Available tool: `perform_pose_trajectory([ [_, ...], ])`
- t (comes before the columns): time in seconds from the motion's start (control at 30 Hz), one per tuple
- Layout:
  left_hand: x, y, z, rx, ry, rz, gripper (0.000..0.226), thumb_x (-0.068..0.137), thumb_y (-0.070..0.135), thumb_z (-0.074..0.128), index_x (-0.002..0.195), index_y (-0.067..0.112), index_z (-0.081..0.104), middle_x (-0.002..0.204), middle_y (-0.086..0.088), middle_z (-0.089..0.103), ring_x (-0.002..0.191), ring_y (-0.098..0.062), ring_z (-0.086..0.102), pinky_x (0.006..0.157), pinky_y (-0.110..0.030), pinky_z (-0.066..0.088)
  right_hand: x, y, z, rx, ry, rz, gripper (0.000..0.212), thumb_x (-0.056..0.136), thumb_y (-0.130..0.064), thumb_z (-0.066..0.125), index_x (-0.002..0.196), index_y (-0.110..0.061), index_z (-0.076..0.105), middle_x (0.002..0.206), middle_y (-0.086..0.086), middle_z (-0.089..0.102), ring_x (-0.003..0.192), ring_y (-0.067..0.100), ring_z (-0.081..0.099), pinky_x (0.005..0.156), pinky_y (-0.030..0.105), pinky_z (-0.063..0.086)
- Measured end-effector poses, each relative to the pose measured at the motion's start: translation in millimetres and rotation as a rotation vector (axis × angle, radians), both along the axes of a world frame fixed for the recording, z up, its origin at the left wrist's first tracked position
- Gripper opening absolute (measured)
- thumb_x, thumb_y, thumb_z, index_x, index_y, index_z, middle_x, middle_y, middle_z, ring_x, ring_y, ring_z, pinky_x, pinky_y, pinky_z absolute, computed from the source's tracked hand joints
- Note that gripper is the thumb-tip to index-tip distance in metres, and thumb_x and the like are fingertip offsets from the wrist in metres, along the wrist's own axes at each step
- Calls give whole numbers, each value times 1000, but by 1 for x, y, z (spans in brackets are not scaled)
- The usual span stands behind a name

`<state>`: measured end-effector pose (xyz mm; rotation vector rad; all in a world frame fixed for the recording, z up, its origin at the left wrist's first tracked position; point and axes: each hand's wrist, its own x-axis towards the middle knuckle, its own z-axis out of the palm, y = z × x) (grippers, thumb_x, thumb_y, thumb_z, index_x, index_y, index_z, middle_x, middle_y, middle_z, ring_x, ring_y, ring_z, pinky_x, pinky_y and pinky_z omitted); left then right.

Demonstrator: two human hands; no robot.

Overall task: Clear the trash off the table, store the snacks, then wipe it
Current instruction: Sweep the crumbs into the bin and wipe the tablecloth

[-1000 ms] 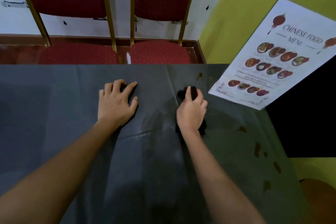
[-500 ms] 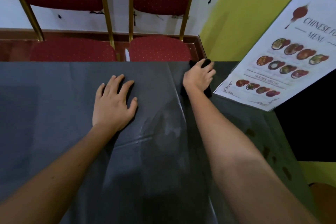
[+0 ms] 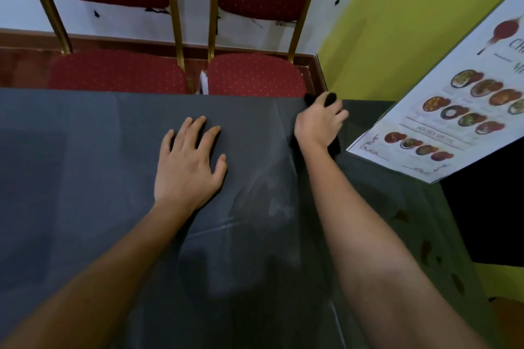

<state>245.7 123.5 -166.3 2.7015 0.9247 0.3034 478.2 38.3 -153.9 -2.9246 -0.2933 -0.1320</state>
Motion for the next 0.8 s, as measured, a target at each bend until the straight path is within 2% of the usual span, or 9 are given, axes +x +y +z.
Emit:
perform_pose_trajectory([
  [0.07,1,0,0,-10,16,-7,57,89,45,36,140,20,39,151,-8,35,143,-26,25,116,-46,16,-2,13,6,21,30,-7,59,91,-17,46,147,-10,30,149,22,28,124,38,35,103,42,34],
  [0.2,-2,-2,5,-33,62,20,59,91,39,26,147,20,30,156,-5,27,146,-23,16,119,-48,5,-69,31,-4,-61,-34,787,59,91,-13,45,148,-14,31,151,19,29,126,39,35,101,44,38],
  [0.27,-4,-3,5,-40,76,34,60,91,36,23,148,18,26,157,-4,24,147,-23,13,119,-49,3,-65,31,-5,-54,-28,924,58,92,-10,45,148,-16,32,151,18,30,128,39,34,102,46,38],
  [0.43,-2,-2,2,-46,70,27,59,92,34,23,148,16,25,158,-4,22,147,-25,12,119,-49,6,-6,2,4,-63,6,245,58,93,-15,44,149,-19,31,152,17,28,124,36,35,104,39,33],
  [0.47,-1,-1,1,-47,65,27,58,93,33,24,148,15,25,158,-4,22,147,-25,13,118,-49,6,-11,5,4,-60,9,202,57,93,-16,44,149,-18,31,152,17,28,122,36,36,103,39,33],
  [0.53,-1,-2,1,-60,62,25,56,95,30,27,148,14,25,158,-5,22,147,-25,12,118,-50,6,-41,18,3,-63,-7,322,58,92,-18,47,147,-16,33,150,20,28,119,38,37,100,41,36],
  [0.67,-5,-1,3,-87,76,29,58,95,27,28,150,10,18,160,-5,14,148,-23,7,119,-46,2,-84,3,-3,-69,-46,866,58,89,-6,48,145,-15,39,148,20,35,117,42,41,97,45,42],
  [0.73,-8,-3,0,-74,99,10,59,96,29,23,150,10,12,160,-4,9,148,-22,4,119,-44,1,-60,-20,-2,-110,-30,762,60,89,-5,43,147,-19,37,148,20,35,120,42,40,103,42,35],
  [0.8,-19,-11,-4,-55,132,-8,60,97,34,17,151,11,7,161,-4,5,148,-23,1,119,-44,0,-42,-35,2,-92,-12,374,58,91,-8,41,148,-22,35,149,18,32,119,40,39,104,38,30],
])
